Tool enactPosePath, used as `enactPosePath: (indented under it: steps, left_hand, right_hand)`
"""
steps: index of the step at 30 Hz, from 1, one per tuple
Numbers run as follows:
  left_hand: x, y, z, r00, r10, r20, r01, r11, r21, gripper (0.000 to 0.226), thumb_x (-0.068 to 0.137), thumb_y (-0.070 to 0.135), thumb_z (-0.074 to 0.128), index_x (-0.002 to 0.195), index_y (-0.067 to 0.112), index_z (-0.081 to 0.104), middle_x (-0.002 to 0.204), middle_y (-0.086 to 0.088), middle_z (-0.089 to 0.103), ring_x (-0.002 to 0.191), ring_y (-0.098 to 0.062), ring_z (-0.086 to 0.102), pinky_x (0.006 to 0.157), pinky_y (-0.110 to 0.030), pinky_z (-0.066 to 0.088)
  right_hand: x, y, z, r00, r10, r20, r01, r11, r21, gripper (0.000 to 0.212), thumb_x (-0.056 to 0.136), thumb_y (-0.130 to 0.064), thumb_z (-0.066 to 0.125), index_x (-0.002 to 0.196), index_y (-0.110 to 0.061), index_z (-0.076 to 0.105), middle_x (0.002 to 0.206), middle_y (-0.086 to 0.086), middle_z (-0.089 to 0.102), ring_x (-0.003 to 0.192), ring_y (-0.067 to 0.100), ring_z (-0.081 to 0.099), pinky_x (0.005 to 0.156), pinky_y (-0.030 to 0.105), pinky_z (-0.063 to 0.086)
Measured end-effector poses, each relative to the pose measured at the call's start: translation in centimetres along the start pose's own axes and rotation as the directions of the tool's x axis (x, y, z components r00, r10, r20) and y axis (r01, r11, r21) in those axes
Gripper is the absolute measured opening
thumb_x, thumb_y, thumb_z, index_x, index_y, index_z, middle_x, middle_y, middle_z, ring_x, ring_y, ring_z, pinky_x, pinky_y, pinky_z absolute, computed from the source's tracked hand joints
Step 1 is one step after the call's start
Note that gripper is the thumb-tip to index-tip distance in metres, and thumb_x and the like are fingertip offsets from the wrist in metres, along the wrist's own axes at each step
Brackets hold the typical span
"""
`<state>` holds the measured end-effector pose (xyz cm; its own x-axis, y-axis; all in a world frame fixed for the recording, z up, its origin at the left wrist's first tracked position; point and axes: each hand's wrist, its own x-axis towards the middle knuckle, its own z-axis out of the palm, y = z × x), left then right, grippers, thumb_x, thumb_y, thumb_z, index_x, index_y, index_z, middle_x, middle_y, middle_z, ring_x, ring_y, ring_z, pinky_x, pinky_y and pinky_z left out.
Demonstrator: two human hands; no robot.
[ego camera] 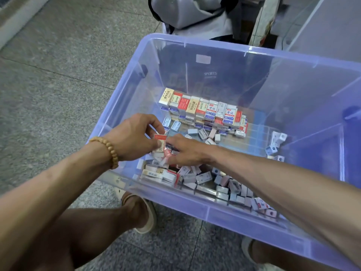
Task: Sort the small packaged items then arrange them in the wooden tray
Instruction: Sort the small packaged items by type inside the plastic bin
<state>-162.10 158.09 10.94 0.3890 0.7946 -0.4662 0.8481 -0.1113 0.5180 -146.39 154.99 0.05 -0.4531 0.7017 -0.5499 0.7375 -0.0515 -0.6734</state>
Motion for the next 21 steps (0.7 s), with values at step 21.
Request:
enactPosePath:
  steps: [21]
  left_hand:
    - [0.3,0.3,0.2,1.000,0.002,0.010,-0.001,1.000,-0.018,0.015,0.082,0.009,0.072,0.088,0.021,0.064,0.081,0.002,0.071,0.071,-0.017,0.069,0.076,-0.044,0.057]
  right_hand:
    - [1.0,0.2,-2.2,0.985,-0.162,-0.066,0.122,0.906,-0.405,0.039,0.084,-0.018,0.064,0.083,-0.042,0.032,0.081,-0.020,0.028,0.088,0.011,0.035,0.072,0.023,0.033]
